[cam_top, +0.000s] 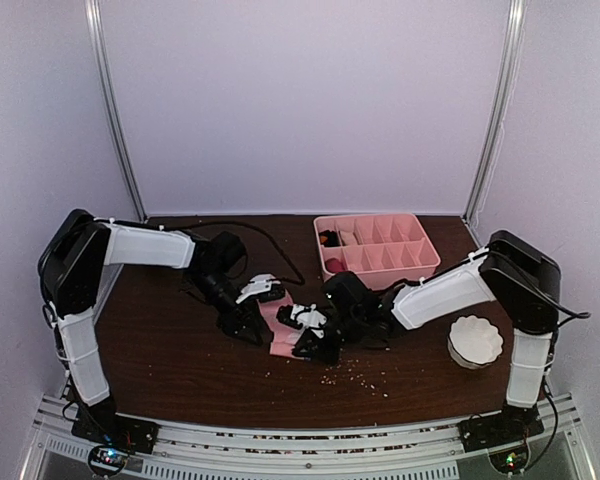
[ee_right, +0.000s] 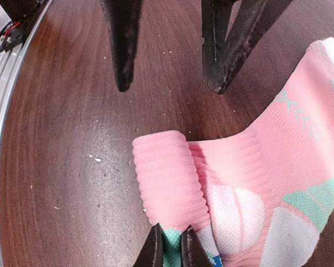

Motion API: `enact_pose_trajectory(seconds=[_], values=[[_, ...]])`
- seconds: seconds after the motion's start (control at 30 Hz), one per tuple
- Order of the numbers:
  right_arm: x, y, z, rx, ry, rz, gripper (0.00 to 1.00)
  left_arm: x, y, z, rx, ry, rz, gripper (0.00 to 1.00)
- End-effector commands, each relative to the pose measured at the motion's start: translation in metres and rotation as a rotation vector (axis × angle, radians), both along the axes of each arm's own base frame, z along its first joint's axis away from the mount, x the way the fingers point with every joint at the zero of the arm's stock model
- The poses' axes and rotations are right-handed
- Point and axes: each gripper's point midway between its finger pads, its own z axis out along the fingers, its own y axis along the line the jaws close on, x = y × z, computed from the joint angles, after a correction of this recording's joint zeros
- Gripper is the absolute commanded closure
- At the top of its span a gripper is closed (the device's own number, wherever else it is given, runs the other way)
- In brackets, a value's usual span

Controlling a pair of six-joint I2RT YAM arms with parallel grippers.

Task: Roll the socks
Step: Roll the sock at the center of the board.

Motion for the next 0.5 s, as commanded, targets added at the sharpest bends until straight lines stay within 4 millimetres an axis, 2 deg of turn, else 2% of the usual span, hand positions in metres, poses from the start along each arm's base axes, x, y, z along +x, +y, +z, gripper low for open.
enact_pose_trajectory(seconds=[0.0, 0.2, 0.47], values=[[-0.029, -0.051, -0.068, -0.216, 0.350, -0.073, 1.00, 0.006, -0.014, 0.005, -0.074, -0.208, -0.086, 0.49], [-0.023, -0.052, -0.071, -0.219, 0.540, -0.117, 1.00, -0.012, -0.027, 0.003, -0.077, -0.367, -0.164, 0.51], [-0.013, -0.055, -0.080, -0.257, 0.728, -0.229, 1.00, -0.007, -0.039, -0.009, -0.024, -0.510, -0.168, 0.54]])
